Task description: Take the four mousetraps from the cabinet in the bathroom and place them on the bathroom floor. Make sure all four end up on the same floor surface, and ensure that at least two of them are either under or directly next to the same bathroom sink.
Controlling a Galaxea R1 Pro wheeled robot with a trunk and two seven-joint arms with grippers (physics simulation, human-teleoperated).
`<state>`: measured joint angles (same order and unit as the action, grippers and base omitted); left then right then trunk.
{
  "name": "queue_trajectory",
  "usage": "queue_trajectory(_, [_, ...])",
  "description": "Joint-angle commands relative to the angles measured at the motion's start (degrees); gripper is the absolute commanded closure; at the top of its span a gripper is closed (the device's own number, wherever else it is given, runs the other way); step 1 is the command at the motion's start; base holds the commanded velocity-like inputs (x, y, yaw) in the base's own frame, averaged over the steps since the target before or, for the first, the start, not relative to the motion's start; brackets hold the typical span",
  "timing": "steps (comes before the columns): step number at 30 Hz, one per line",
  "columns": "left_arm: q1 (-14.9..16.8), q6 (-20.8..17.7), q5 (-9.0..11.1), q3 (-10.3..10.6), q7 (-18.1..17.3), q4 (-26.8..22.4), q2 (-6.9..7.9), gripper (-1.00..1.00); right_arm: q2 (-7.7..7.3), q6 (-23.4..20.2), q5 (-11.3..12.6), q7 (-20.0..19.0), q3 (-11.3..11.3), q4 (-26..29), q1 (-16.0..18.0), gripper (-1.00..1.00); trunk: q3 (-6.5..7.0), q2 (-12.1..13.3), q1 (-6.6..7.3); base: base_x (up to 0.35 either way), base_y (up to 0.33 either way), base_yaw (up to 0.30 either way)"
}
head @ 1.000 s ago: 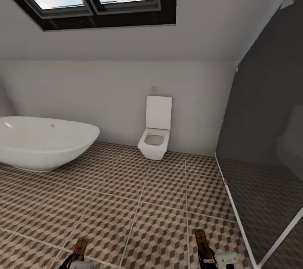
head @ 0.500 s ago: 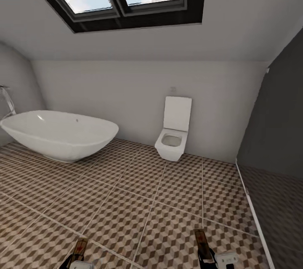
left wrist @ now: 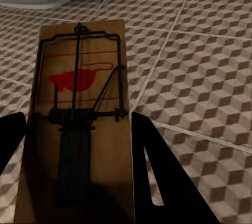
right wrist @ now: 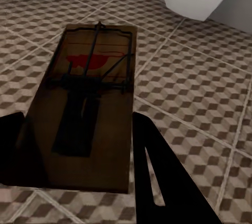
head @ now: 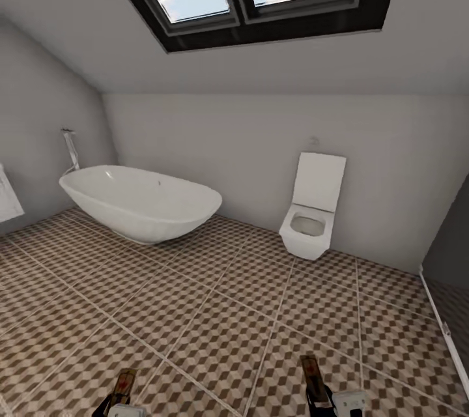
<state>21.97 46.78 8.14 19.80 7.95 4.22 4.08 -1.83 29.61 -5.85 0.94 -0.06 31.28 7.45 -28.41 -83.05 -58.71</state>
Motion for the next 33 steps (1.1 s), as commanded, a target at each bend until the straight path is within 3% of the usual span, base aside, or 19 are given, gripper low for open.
queue_trajectory(1, [0.09,0.24,0.47,0.50,0.05,0.17,-0.04,1.00,-0.02,0.17,-0.14,-0.15,-0.03,0.01,0.02,1.00,-0.06,-0.03,-0.02,0.193,0.245,0.288])
queue_trajectory(33, [0.09,0.24,0.47,0.52,0.05,0.17,-0.05,1.00,-0.02,0.11,-0.13,-0.15,0.06,0.01,0.02,1.00,-0.06,-0.03,-0.02,0.272,0.168,0.288])
